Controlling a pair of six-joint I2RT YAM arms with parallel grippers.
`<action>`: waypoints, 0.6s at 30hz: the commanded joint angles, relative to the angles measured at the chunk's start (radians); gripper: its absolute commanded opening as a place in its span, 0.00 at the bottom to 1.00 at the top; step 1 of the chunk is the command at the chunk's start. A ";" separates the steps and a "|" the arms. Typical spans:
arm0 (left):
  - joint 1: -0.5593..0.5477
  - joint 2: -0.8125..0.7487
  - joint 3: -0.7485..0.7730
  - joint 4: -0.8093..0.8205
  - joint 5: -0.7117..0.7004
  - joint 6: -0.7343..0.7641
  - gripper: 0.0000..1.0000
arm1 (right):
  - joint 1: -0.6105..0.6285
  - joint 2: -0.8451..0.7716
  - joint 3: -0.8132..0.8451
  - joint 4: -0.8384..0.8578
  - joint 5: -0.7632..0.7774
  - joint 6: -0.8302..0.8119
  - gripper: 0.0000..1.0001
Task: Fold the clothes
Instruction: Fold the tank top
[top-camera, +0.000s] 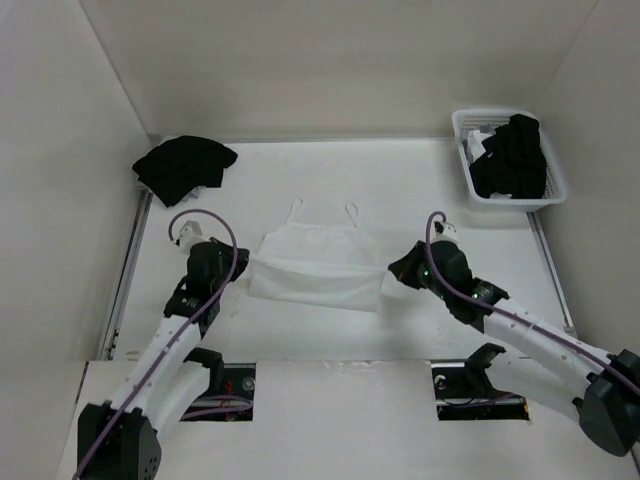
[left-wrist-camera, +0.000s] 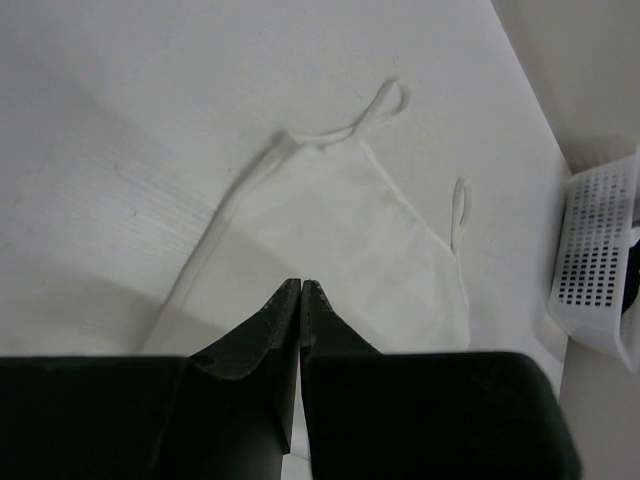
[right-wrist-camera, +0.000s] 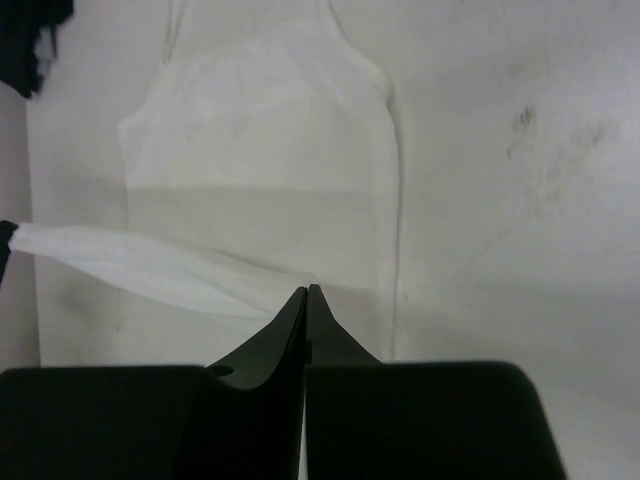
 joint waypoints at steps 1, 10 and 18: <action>0.013 0.147 0.112 0.253 -0.040 0.011 0.02 | -0.093 0.081 0.115 0.149 -0.061 -0.115 0.01; 0.039 0.717 0.392 0.525 -0.093 0.014 0.02 | -0.319 0.518 0.390 0.281 -0.177 -0.149 0.02; 0.053 0.957 0.543 0.523 -0.083 0.014 0.30 | -0.366 0.784 0.522 0.387 -0.194 -0.085 0.39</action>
